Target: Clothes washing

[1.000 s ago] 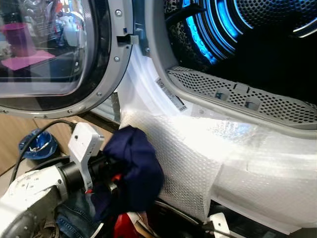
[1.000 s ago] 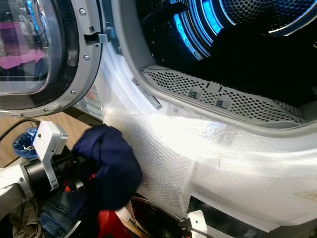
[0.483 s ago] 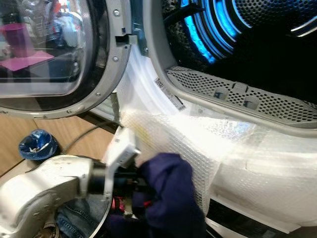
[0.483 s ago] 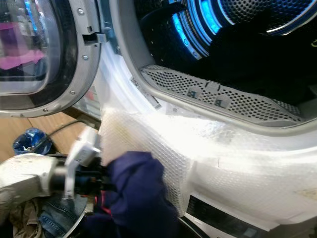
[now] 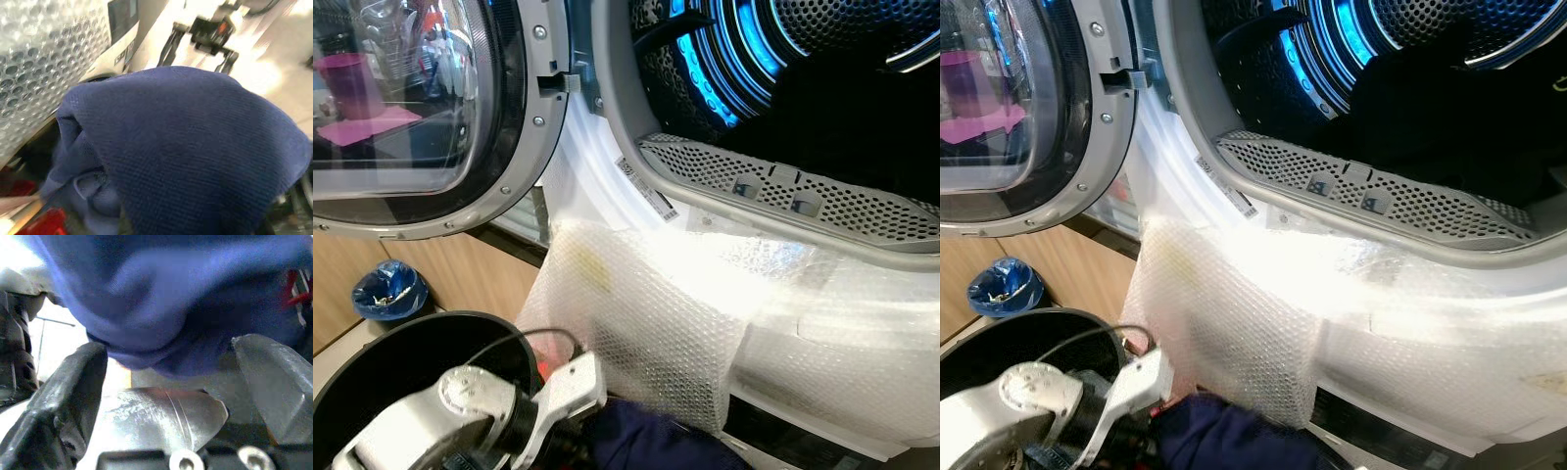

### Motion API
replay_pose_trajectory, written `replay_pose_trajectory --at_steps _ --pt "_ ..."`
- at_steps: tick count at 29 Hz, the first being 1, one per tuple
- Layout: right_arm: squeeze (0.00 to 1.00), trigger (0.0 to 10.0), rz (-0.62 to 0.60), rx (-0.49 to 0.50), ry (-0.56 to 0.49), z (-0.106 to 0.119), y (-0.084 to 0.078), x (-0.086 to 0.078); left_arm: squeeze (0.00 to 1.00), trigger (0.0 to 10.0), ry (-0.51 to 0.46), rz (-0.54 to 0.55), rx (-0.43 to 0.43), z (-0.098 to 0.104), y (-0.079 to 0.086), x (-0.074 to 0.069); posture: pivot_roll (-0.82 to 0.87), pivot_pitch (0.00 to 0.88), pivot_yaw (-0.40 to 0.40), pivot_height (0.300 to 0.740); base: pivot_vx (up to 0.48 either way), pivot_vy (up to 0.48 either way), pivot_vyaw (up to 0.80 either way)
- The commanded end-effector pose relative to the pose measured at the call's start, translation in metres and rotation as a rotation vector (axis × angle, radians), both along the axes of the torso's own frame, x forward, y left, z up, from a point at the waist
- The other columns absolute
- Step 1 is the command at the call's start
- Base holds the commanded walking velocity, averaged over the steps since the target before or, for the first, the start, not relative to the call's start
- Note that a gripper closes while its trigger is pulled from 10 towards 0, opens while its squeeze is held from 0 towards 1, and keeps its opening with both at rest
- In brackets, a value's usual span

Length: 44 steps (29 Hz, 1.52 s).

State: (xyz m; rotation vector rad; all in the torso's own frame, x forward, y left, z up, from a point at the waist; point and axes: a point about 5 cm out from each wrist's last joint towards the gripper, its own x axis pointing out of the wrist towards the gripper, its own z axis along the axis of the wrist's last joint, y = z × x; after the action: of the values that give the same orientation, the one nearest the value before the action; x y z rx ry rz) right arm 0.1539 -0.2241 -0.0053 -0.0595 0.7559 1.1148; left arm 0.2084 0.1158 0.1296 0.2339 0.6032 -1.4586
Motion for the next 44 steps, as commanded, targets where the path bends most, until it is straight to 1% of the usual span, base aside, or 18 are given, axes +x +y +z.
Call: replay_pose_trajectory --at_steps 1,4,5,9,13,19,23,25,26,28,29,31,32,35,36,38,43,44 --pt "1.00 10.0 0.009 -0.007 -0.007 0.005 -0.003 0.000 0.00 0.0 -0.026 0.011 0.017 -0.007 -0.001 0.002 0.01 0.058 -0.010 0.740 0.000 0.000 0.00" --pt "1.00 10.0 -0.003 0.026 -0.018 0.013 -0.002 0.005 0.00 0.0 -0.043 0.112 0.003 -0.021 -0.008 0.012 0.00 0.052 -0.010 0.740 0.000 0.000 0.00" --pt "1.00 10.0 0.008 0.049 -0.027 0.017 0.002 0.007 0.00 0.0 -0.046 0.172 -0.020 -0.028 -0.017 0.018 0.00 0.047 -0.012 0.740 0.000 0.000 0.00" --pt "1.00 10.0 0.043 0.063 -0.037 0.019 0.015 0.009 0.00 0.0 -0.028 0.151 -0.051 -0.035 -0.035 0.015 0.00 0.046 -0.013 0.740 0.000 0.000 0.00" --pt "1.00 10.0 0.011 0.096 -0.043 0.017 0.031 0.014 0.00 0.0 -0.024 0.159 -0.106 -0.034 -0.053 0.018 0.00 0.063 -0.012 0.740 0.000 0.000 0.00" --pt "1.00 10.0 -0.032 0.095 -0.035 0.010 0.040 0.015 0.00 0.0 -0.020 0.158 -0.142 -0.033 -0.066 0.020 0.00 0.070 -0.011 0.740 0.000 0.000 0.00" --pt "1.00 10.0 -0.209 0.078 -0.086 0.004 0.047 0.032 0.00 0.0 -0.030 0.136 -0.165 -0.028 -0.080 0.022 0.00 0.082 -0.008 0.740 0.000 0.000 0.00" --pt "1.00 10.0 -0.248 0.093 -0.095 0.004 0.050 0.035 0.00 0.0 -0.026 0.129 -0.188 -0.025 -0.086 0.023 0.00 0.082 -0.008 0.740 0.000 0.000 0.00" --pt "0.04 10.0 -0.269 0.076 -0.105 0.001 0.050 0.036 0.00 0.0 -0.023 0.120 -0.202 -0.022 -0.090 0.023 0.00 0.084 -0.003 0.740 0.000 0.000 0.00" --pt "0.04 10.0 -0.281 0.061 -0.107 0.000 0.050 0.037 0.00 0.0 -0.025 0.117 -0.204 -0.022 -0.091 0.023 0.00 0.084 -0.003 0.740 0.000 0.000 0.00" --pt "0.00 10.0 -0.305 0.053 -0.105 -0.002 0.049 0.038 0.00 0.0 -0.025 0.111 -0.213 -0.020 -0.094 0.023 0.00 0.085 -0.003 0.740 0.000 0.000 0.00" --pt "0.00 10.0 -0.363 0.063 -0.092 -0.005 0.049 0.040 0.00 0.0 -0.027 0.106 -0.227 -0.016 -0.098 0.024 0.00 0.086 -0.002 0.740 0.000 0.000 0.00" --pt "0.00 10.0 -0.420 0.143 -0.060 -0.002 0.050 0.041 0.00 0.0 -0.029 0.099 -0.237 -0.014 -0.101 0.025 0.00 0.086 -0.001 0.740 0.000 0.000 0.00" --pt "0.00 10.0 -0.439 0.230 -0.043 0.004 0.052 0.042 0.00 0.0 -0.030 0.097 -0.240 -0.013 -0.102 0.025 0.00 0.087 0.004 0.740 0.000 0.000 0.00" --pt "0.00 10.0 -0.417 0.267 -0.034 0.007 0.054 0.039 0.00 0.0 -0.027 0.093 -0.242 -0.012 -0.103 0.025 0.00 0.087 0.005 0.740 0.000 0.000 0.00" --pt "0.00 10.0 -0.392 0.305 -0.020 0.011 0.057 0.036 0.00 0.0 -0.022 0.087 -0.244 -0.012 -0.105 0.024 0.00 0.087 0.006 0.740 0.000 0.000 0.00" --pt "0.00 10.0 -0.417 0.356 0.014 0.012 0.064 0.038 0.00 0.0 -0.018 0.073 -0.251 -0.010 -0.109 0.022 0.00 0.086 0.006 0.740 0.000 0.000 0.00" --pt "0.00 10.0 -0.396 0.414 0.037 0.016 0.069 0.036 0.00 0.0 -0.019 0.070 -0.253 -0.010 -0.112 0.021 0.00 0.086 0.007 0.740 0.000 0.000 0.00"
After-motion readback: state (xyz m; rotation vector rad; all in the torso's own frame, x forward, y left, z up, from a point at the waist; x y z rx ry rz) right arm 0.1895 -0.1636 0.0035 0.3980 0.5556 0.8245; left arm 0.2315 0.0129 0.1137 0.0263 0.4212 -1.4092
